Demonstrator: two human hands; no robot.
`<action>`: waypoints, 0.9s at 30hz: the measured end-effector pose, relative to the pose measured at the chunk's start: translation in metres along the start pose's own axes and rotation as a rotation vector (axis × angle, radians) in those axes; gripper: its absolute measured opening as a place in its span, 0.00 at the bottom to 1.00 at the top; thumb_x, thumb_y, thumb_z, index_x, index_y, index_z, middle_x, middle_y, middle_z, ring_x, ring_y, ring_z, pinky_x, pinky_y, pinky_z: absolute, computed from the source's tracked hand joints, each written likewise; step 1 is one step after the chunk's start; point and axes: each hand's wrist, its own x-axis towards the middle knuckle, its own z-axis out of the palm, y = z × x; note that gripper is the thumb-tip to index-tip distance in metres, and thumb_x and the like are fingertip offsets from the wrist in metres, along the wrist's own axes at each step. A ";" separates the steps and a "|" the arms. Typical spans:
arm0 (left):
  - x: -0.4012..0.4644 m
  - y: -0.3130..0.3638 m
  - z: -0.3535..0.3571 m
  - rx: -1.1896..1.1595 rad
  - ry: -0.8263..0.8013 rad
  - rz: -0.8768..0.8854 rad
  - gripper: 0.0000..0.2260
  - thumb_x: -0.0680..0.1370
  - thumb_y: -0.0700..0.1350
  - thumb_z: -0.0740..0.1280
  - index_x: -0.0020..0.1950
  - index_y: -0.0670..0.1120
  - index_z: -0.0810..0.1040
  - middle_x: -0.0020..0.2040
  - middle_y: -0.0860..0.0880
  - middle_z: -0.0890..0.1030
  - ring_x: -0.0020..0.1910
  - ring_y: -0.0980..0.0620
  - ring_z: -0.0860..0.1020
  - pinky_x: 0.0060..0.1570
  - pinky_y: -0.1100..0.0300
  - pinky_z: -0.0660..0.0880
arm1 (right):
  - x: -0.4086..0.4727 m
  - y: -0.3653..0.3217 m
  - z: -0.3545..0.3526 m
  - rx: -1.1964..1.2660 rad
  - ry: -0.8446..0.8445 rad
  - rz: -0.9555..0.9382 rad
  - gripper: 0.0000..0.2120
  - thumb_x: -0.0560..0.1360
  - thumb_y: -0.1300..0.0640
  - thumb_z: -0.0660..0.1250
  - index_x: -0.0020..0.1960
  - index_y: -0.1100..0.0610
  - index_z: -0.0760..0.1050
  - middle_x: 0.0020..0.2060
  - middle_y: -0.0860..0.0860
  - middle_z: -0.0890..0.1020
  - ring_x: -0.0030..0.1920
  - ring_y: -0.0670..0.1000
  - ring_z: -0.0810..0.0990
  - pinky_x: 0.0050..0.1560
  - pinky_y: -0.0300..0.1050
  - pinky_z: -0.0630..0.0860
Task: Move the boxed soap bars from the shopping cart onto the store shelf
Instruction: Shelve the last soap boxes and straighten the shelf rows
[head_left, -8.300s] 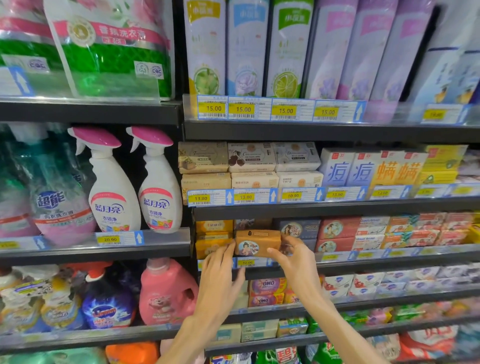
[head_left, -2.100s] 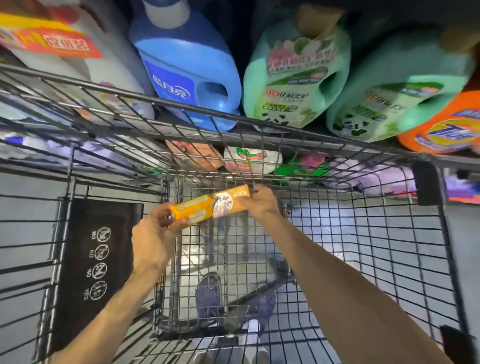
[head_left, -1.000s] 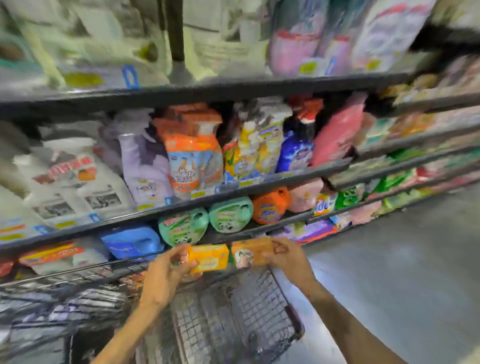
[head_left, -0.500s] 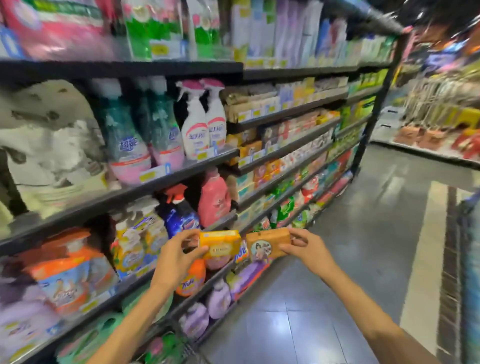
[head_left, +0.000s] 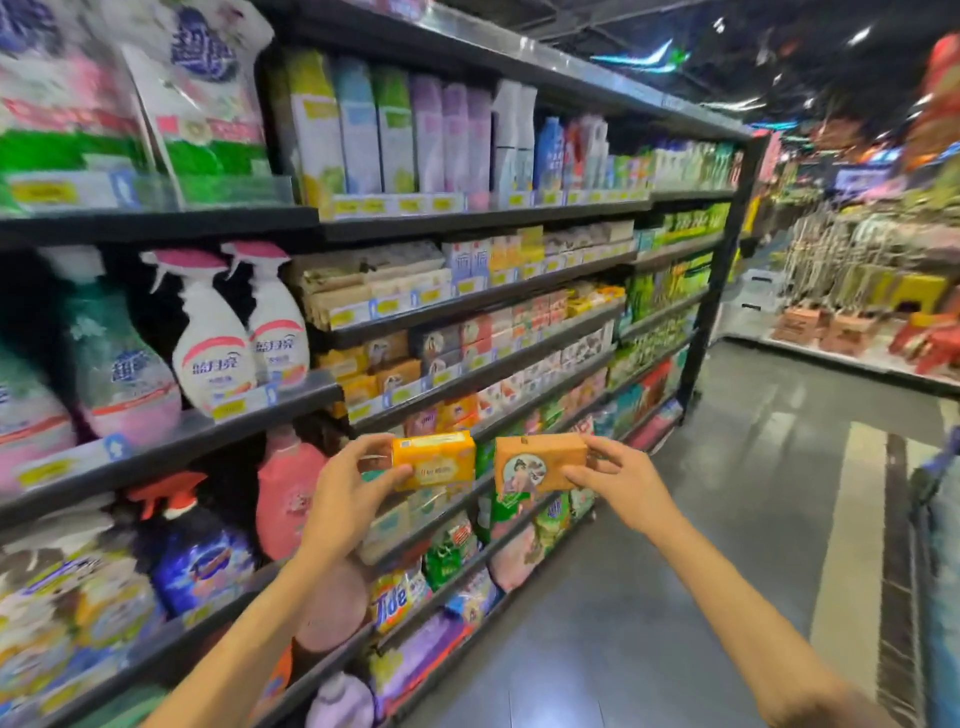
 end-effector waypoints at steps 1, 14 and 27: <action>0.008 0.002 0.008 0.005 0.016 -0.008 0.15 0.73 0.45 0.78 0.56 0.58 0.80 0.51 0.56 0.86 0.51 0.59 0.83 0.50 0.61 0.78 | 0.012 0.000 -0.007 0.001 -0.010 -0.008 0.24 0.70 0.61 0.78 0.63 0.50 0.77 0.47 0.46 0.87 0.48 0.42 0.85 0.48 0.37 0.79; 0.134 -0.049 0.049 0.096 0.319 -0.108 0.17 0.76 0.50 0.75 0.64 0.54 0.79 0.58 0.58 0.83 0.58 0.59 0.80 0.61 0.49 0.78 | 0.200 0.016 0.023 0.018 -0.197 -0.096 0.18 0.74 0.61 0.75 0.61 0.49 0.77 0.49 0.45 0.85 0.45 0.38 0.84 0.43 0.32 0.79; 0.210 -0.078 0.081 0.268 0.645 -0.235 0.15 0.79 0.45 0.72 0.66 0.47 0.78 0.56 0.54 0.84 0.56 0.57 0.81 0.57 0.58 0.79 | 0.353 0.034 0.085 0.026 -0.451 -0.177 0.18 0.74 0.58 0.75 0.62 0.49 0.77 0.47 0.43 0.85 0.45 0.41 0.85 0.43 0.36 0.81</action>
